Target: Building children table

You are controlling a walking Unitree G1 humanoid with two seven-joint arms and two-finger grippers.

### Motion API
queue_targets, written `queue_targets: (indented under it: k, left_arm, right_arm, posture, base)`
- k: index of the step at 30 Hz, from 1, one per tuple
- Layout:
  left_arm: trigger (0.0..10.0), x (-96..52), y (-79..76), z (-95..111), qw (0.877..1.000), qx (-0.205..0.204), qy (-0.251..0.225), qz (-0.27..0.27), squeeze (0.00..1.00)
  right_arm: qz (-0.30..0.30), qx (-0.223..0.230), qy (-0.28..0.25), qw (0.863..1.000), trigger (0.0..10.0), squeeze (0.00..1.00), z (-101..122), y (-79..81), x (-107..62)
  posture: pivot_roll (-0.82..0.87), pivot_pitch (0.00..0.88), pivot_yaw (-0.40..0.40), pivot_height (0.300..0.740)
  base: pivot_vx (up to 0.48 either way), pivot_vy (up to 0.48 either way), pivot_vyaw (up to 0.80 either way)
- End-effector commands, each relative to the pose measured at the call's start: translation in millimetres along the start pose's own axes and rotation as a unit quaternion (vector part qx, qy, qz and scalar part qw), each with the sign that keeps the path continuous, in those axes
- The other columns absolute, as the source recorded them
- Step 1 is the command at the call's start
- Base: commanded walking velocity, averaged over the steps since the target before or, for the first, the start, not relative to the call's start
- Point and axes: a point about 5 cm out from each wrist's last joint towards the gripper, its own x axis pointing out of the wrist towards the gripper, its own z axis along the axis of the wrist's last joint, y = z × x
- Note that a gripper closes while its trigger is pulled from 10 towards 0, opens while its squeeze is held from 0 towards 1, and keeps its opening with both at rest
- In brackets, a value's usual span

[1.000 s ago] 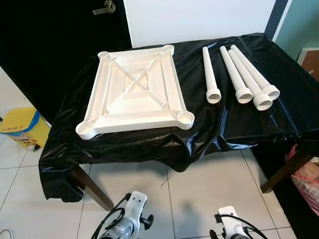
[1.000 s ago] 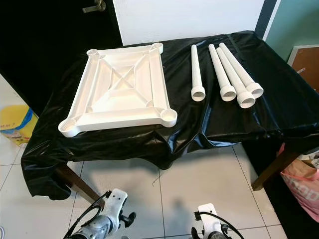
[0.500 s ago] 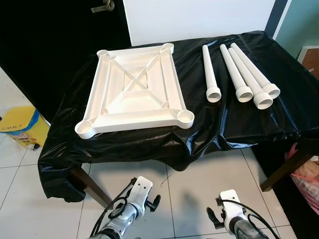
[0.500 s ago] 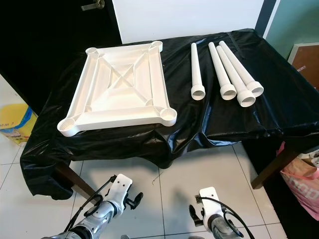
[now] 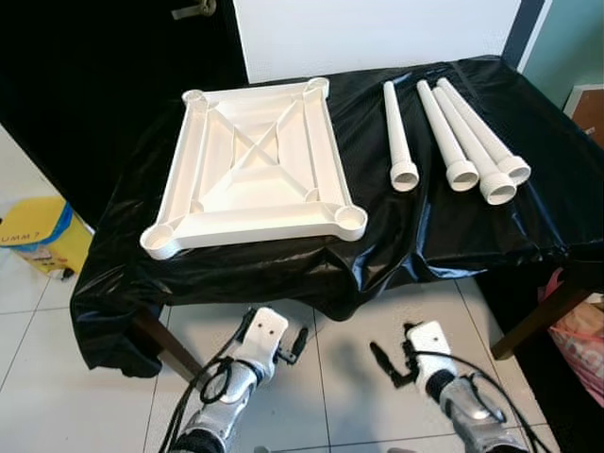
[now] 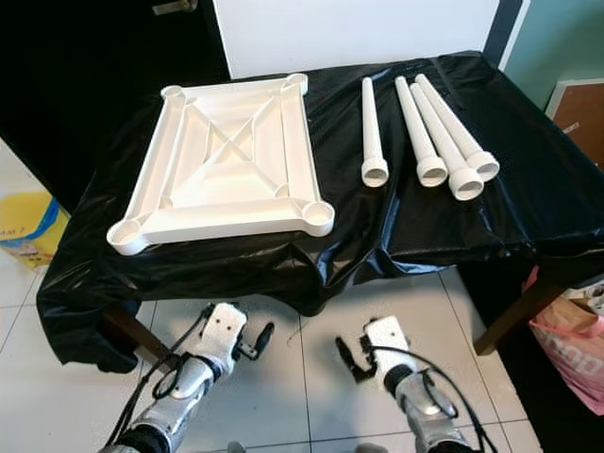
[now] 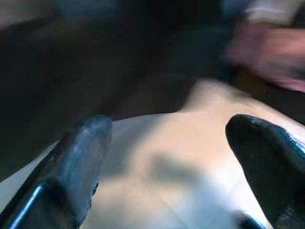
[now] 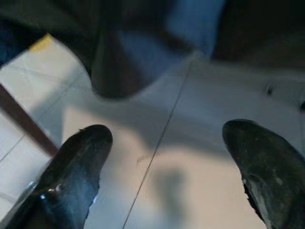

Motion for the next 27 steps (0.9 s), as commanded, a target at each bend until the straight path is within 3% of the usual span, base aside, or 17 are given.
queue_targets:
  k: [1,3,6,13,17,24,26,27]
  left_arm:
    - [10.0,-1.1,-9.3,6,0.999,-0.005,-0.019,-0.044,0.00]
    - [10.0,-1.1,-9.3,6,0.999,-0.005,-0.019,-0.044,0.00]
    - [10.0,-7.0,-10.5,26,0.997,-0.001,-0.061,-0.041,0.00]
    - [10.0,-10.2,-10.4,36,0.996,-0.002,-0.081,-0.037,0.00]
    - [10.0,-9.3,6.5,70,0.989,-0.038,-0.143,0.015,0.00]
    - [10.0,-10.6,21.9,82,0.981,-0.064,-0.171,0.068,0.00]
    - [10.0,-9.0,34.2,91,0.970,-0.090,-0.193,0.122,0.00]
    - [10.0,-9.0,34.2,91,0.970,-0.090,-0.193,0.122,0.00]
  right_arm:
    - [0.019,-0.006,-0.023,1.000,10.0,0.00,7,5.9,-0.9]
    - [0.019,-0.006,-0.023,1.000,10.0,0.00,7,5.9,-0.9]
    - [0.033,-0.025,-0.077,0.996,10.0,0.00,28,8.5,-5.1]
    - [0.032,-0.031,-0.099,0.994,10.0,0.00,39,7.4,-6.0]
    - [-0.042,0.004,-0.162,0.986,10.0,0.00,76,-3.5,7.4]
    - [-0.093,0.030,-0.194,0.976,10.0,0.00,98,-12.2,12.4]
    - [-0.134,0.047,-0.202,0.969,10.0,0.00,108,-20.2,15.2]
    - [-0.134,0.047,-0.202,0.969,10.0,0.00,108,-20.2,15.2]
  posture:
    - [-0.13,0.028,0.065,0.740]
    - [-0.13,0.028,0.065,0.740]
    - [-0.13,0.037,0.068,0.740]
    - [-0.13,0.038,0.068,0.740]
    - [-0.12,0.038,0.066,0.740]
    - [-0.12,0.035,0.065,0.740]
    - [-0.12,0.031,0.064,0.740]
    - [-0.12,0.031,0.064,0.740]
  base:
    - [0.000,0.000,0.00]
    - [0.000,0.000,0.00]
    - [0.000,0.000,0.00]
    - [0.000,0.000,0.00]
    - [0.000,0.000,0.00]
    - [0.000,0.000,0.00]
    - [0.000,0.000,0.00]
    - [0.000,0.000,0.00]
